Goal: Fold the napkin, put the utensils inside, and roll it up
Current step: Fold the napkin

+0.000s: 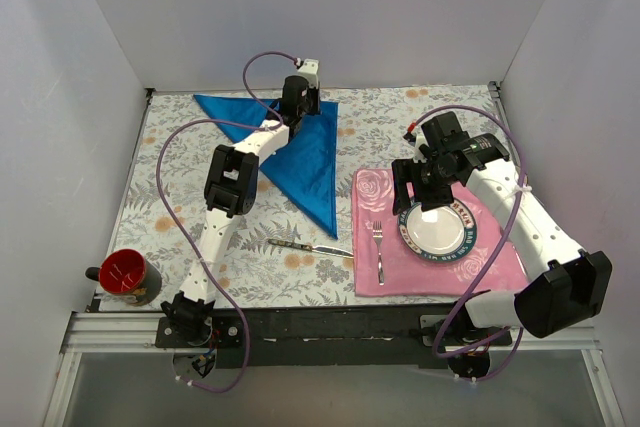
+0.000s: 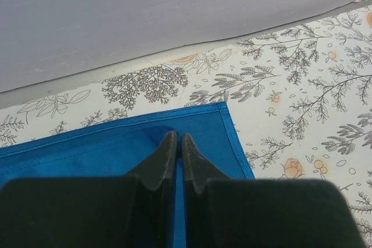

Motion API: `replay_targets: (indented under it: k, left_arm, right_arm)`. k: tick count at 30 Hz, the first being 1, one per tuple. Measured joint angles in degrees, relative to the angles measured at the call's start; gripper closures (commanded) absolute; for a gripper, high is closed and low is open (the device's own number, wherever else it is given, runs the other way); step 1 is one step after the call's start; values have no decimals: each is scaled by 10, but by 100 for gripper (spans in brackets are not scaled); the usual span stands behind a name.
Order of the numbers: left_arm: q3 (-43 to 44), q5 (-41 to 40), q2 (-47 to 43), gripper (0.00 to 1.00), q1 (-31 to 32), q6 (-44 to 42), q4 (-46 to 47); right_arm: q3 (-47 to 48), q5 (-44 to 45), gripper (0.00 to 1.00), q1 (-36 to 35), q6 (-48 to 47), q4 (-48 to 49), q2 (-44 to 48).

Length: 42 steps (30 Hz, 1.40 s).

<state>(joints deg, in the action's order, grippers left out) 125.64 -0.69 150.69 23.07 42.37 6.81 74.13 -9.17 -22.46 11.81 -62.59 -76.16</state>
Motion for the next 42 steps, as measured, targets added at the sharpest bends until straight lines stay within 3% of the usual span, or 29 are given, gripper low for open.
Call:
replay_targets:
  k: [28, 31, 32, 37, 42]
  left_arm:
    - [23, 15, 1, 98, 2, 2, 18]
    - [22, 22, 1, 87, 4, 0, 18]
    - [22, 24, 1, 71, 4, 0, 18]
    - [22, 23, 1, 35, 6, 3, 17]
    - [15, -29, -6, 34, 5, 21, 0]
  right_arm:
    - [-1, 0, 20, 0, 0, 1, 0]
    - [-3, 0, 20, 0, 0, 2, 0]
    - [-6, 0, 20, 0, 0, 3, 0]
    - [-20, -5, 20, 0, 0, 8, -1]
    - [-13, -20, 18, 0, -5, 11, -12]
